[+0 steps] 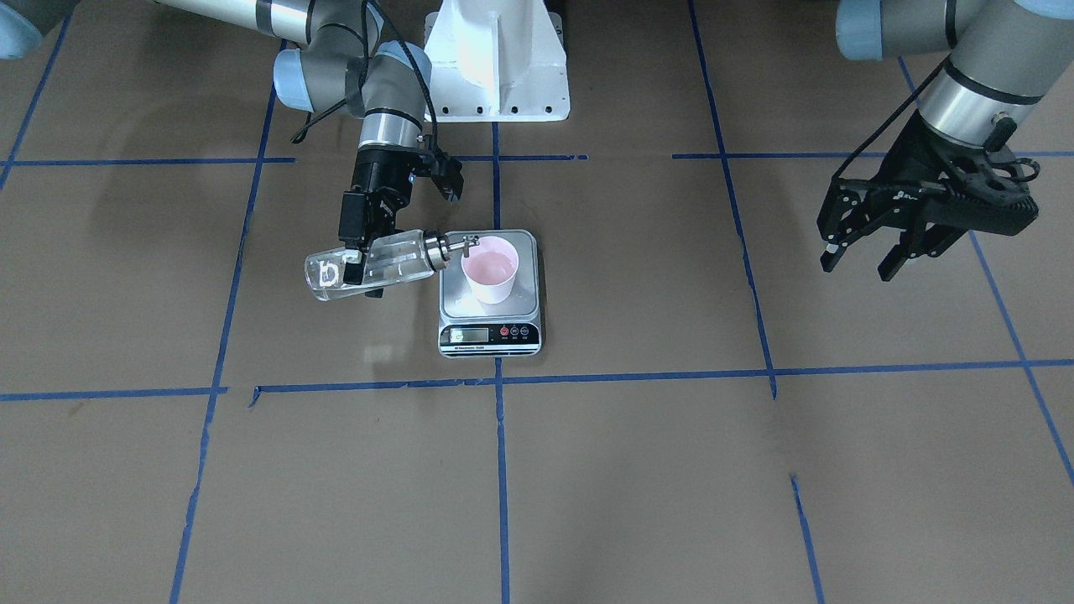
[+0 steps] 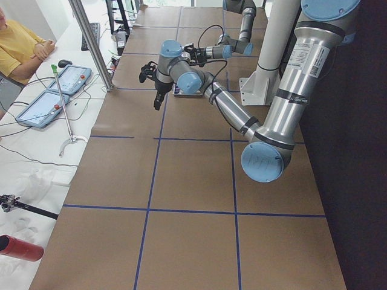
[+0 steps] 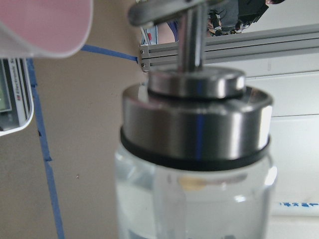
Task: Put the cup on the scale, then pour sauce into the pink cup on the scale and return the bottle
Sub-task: 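Tilt the bottle with the right gripper to pour into the pink cup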
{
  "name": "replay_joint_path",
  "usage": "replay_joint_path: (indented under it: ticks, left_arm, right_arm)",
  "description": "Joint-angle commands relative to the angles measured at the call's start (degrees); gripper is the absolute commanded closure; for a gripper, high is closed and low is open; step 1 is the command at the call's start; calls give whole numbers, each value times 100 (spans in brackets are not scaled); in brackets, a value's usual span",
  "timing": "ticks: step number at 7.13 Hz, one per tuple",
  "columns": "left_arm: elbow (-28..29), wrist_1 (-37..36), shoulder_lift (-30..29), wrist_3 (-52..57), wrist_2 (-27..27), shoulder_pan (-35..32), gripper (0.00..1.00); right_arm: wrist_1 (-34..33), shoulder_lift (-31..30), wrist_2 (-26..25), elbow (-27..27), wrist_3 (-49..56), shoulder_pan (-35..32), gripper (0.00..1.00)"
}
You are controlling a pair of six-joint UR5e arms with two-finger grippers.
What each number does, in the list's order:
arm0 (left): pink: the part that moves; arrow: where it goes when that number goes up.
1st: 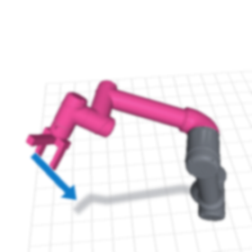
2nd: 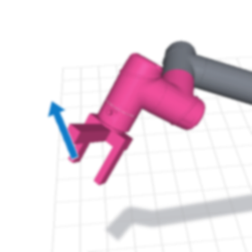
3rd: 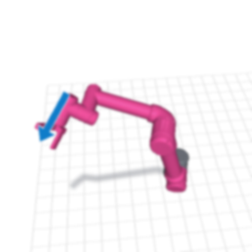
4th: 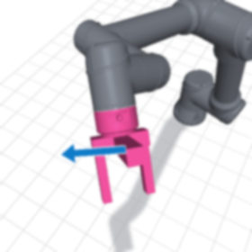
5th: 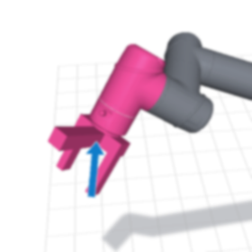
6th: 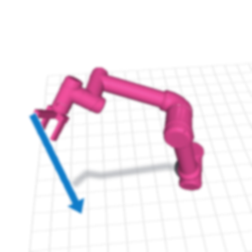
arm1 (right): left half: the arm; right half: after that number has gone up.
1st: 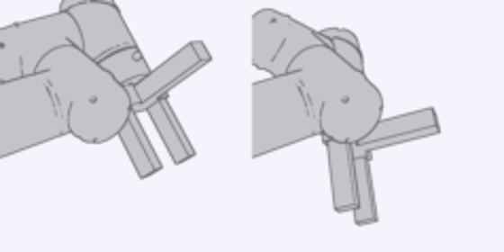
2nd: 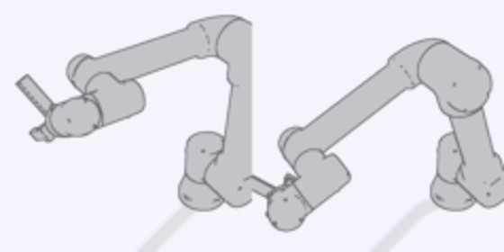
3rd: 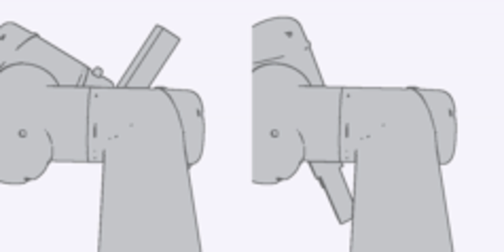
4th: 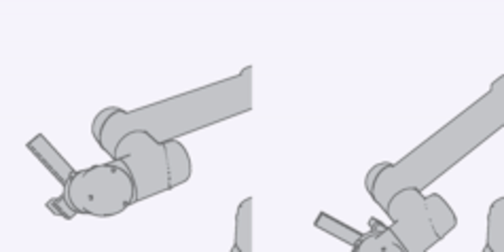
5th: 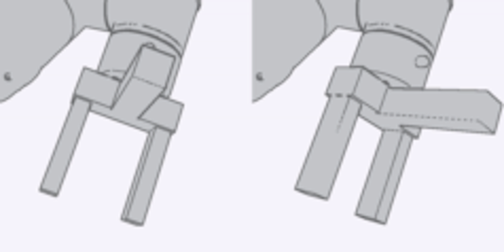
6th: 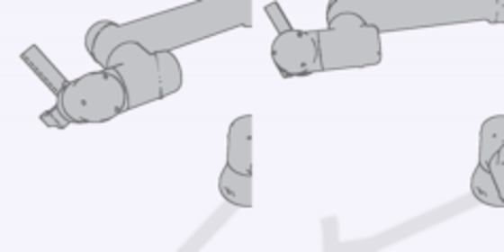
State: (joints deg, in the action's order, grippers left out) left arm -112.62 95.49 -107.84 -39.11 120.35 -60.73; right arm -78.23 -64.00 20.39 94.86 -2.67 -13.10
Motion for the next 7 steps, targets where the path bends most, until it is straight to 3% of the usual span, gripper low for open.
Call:
replay_joint_path:
  ticks: [1, 7]
  left_arm:
    - [-14, -4, -9, -9, 85, -1, 30]
    - [-49, -13, 0, -35, 173, -1, 28]
  right_arm:
    - [1, 10, -148, -21, 493, -17, 100]
    - [18, 195, -649, 6, 2451, -96, 100]
